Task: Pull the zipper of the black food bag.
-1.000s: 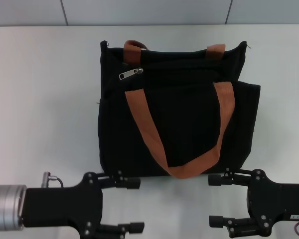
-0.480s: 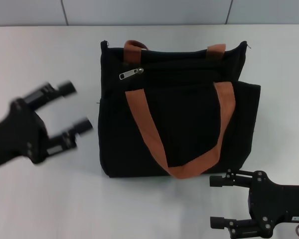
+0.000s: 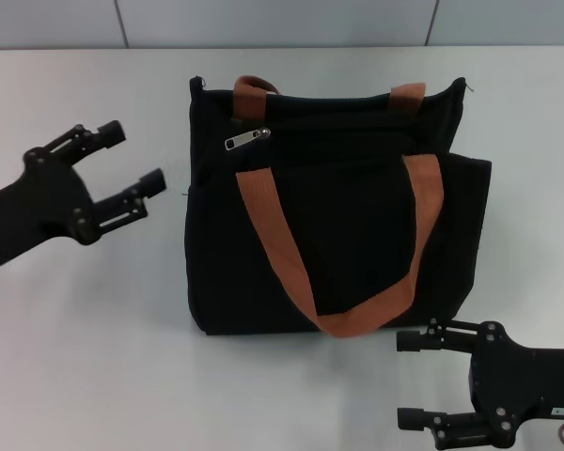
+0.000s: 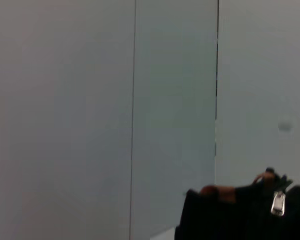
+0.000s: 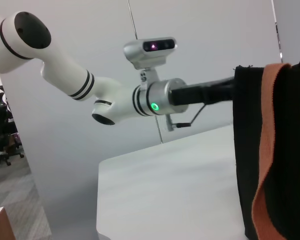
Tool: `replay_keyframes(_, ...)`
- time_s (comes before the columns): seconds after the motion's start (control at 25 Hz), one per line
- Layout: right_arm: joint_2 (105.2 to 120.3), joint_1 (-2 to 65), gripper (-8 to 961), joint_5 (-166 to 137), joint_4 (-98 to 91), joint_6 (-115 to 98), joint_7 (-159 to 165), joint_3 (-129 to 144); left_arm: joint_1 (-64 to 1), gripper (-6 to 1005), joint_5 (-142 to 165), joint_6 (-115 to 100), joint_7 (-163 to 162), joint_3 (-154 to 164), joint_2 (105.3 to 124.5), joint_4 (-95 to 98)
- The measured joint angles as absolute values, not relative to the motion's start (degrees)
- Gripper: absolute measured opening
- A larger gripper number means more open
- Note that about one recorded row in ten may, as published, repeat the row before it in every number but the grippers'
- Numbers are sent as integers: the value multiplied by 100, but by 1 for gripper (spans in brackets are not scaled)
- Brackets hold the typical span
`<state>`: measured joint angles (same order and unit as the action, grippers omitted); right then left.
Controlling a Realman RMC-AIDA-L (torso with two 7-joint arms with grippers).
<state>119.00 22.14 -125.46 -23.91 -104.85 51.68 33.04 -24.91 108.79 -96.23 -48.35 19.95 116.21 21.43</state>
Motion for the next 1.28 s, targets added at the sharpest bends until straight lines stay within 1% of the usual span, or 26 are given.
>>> replay_keyframes(0.2, 11900, 2216, 772, -12533, -2391, -10460, 5168, 3297, -2766, 779, 11093, -9126, -4800, 2485, 11683, 2149)
replay_keyframes(0.28, 11900, 2223, 770, -12532, -2391, -10451, 5169, 3295, -2766, 777, 11093, -9126, -4800, 2485, 11683, 2149)
replay_keyframes(0.4, 11900, 2236, 768, -12528, -2391, -10446, 5169, 3289, -2934, 775, 11098, -8828, -4667, 2703, 11738, 2179)
replay_keyframes(0.64, 11900, 2257, 763, -12473, -2391, -10444, 5176, 3280, -2938, 770, 10874, -8814, -4499, 2622, 11778, 2226)
replay_keyframes(0.84, 11900, 2259, 759, -12364, -2390, -10481, 5175, 3277, -2913, 466, 10828, -8941, -4498, 2623, 11779, 2226)
replay_keyframes(1.12, 11896, 2266, 753, -12016, -2390, -10954, 5229, 3278, -2900, 223, 10763, -9158, -4466, 2627, 11808, 2224)
replay_keyframes(1.28, 11860, 2312, 749, -11494, -2390, -11551, 5613, 3278, -2888, 101, 10751, -9427, -4448, 2628, 11828, 2223)
